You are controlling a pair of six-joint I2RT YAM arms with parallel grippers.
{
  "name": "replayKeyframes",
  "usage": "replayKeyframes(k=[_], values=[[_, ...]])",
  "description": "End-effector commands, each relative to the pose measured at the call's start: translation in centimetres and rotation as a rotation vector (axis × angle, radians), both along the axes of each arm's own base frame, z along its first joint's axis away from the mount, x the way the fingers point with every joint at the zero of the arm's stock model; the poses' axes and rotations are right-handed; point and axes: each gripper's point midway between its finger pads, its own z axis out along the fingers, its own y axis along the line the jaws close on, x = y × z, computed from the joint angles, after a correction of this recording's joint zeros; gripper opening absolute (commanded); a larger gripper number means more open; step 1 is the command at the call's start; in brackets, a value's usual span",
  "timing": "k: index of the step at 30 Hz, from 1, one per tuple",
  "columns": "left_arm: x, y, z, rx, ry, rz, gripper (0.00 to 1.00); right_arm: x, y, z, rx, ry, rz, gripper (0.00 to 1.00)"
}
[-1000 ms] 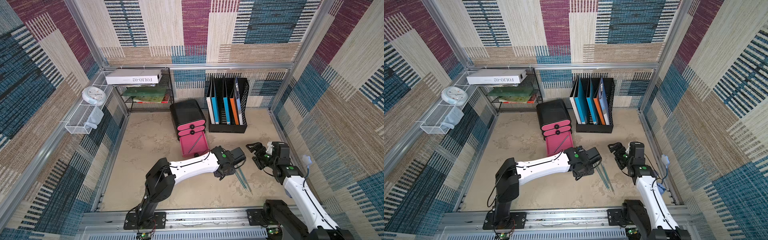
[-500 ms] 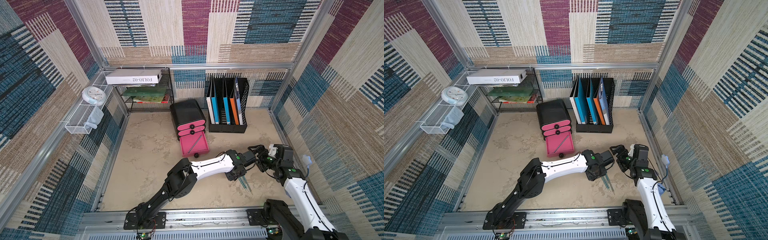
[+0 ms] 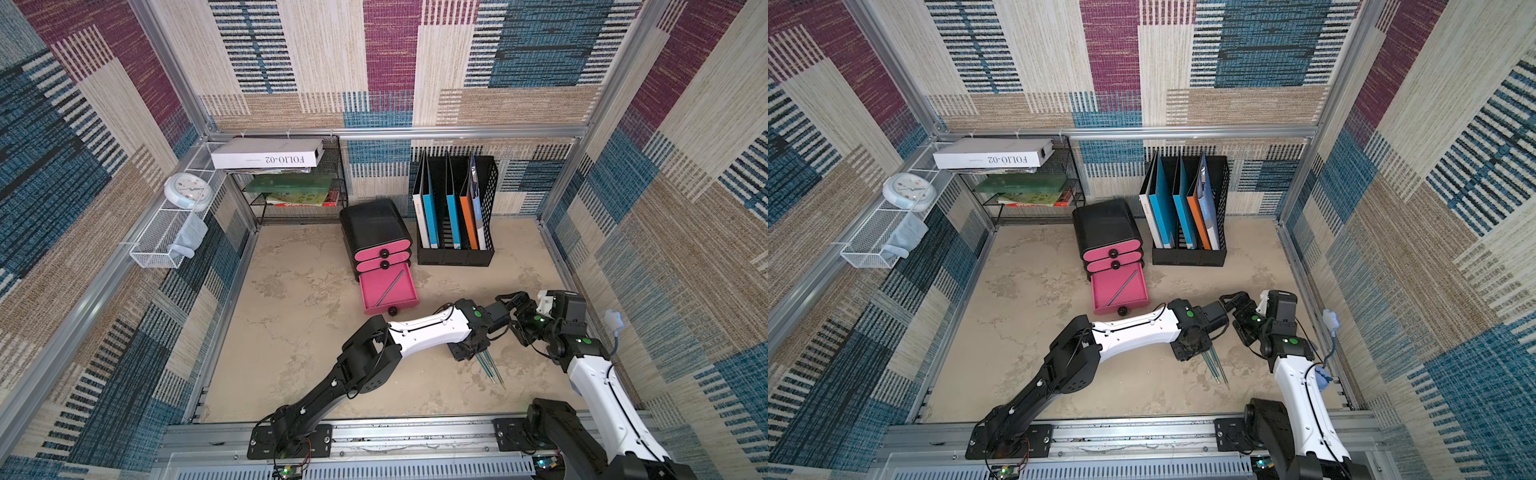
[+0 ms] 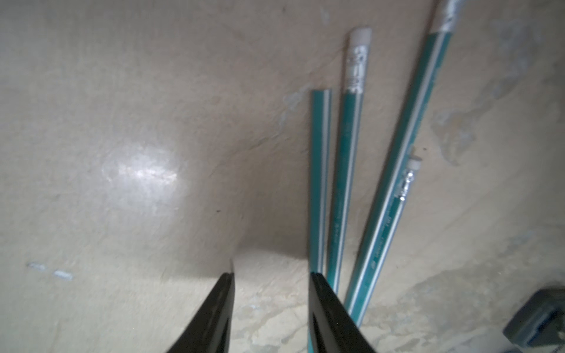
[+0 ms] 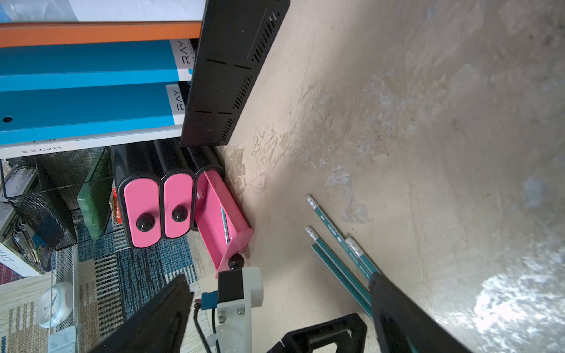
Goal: Please place the pencils in the drawer according to their color
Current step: Pick up the pencil from the center of the board.
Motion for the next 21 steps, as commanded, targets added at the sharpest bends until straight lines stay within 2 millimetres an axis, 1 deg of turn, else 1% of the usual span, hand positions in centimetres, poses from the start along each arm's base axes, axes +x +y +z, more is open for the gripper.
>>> replayKeyframes(k=[1,8,15,21], values=[[0.4,0.7,-0.3,0.035,-0.009,0.001,0.44,0.1,0.1,0.3,0.003,-0.014,0.008,0.94],[1.2,0.1,-0.4,0.027,-0.024,-0.017,0.43,0.0,0.2,0.2,0.008,-0.015,0.012,0.94],[1.2,-0.1,-0.1,0.023,-0.033,-0.023,0.43,-0.1,0.5,0.0,0.026,-0.017,0.015,0.94],[0.6,0.5,-1.2,0.049,0.010,-0.003,0.42,-0.1,0.5,-0.1,0.035,-0.013,0.012,0.94]])
